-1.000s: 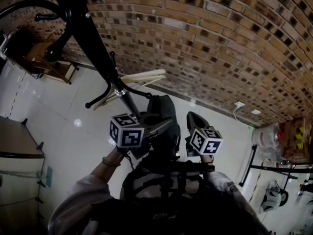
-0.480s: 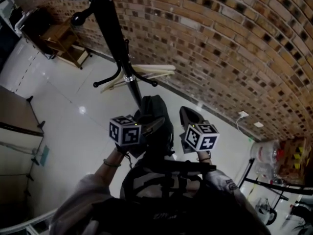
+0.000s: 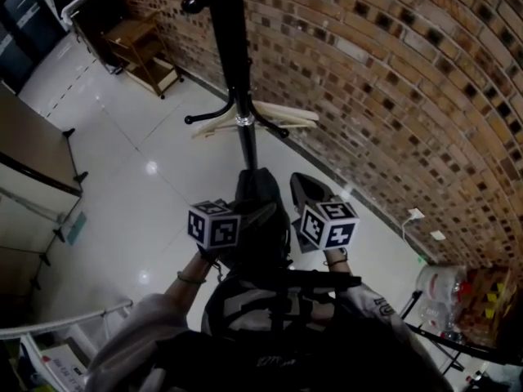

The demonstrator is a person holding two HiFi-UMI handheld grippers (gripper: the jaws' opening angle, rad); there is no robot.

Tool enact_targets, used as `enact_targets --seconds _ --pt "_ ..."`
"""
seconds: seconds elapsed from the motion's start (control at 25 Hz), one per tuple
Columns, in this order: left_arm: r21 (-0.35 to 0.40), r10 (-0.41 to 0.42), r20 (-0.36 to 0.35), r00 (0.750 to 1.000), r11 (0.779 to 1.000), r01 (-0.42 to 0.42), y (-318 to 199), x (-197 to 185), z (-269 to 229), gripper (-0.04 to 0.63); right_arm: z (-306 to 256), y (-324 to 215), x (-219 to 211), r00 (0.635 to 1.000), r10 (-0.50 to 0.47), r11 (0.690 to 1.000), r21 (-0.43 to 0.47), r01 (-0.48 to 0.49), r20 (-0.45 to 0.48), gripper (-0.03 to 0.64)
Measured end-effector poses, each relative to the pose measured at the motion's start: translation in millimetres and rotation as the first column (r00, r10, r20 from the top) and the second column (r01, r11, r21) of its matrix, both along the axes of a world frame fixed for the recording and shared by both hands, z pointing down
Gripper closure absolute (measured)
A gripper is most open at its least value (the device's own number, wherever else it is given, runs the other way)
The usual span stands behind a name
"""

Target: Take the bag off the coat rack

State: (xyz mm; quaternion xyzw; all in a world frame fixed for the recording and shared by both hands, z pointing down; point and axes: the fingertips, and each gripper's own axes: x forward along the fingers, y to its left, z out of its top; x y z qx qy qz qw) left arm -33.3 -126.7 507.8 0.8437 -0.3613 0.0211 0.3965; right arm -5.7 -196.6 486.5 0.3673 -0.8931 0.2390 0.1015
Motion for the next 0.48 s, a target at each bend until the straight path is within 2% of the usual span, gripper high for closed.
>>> enact_targets --seconds 0.48 --pt "-0.014 -0.07 0.021 0.997 0.997 0.071 16 -18 7 0.555 6 11 -22 0.997 -0.071 0.997 -0.005 0.071 -0.019 0.609"
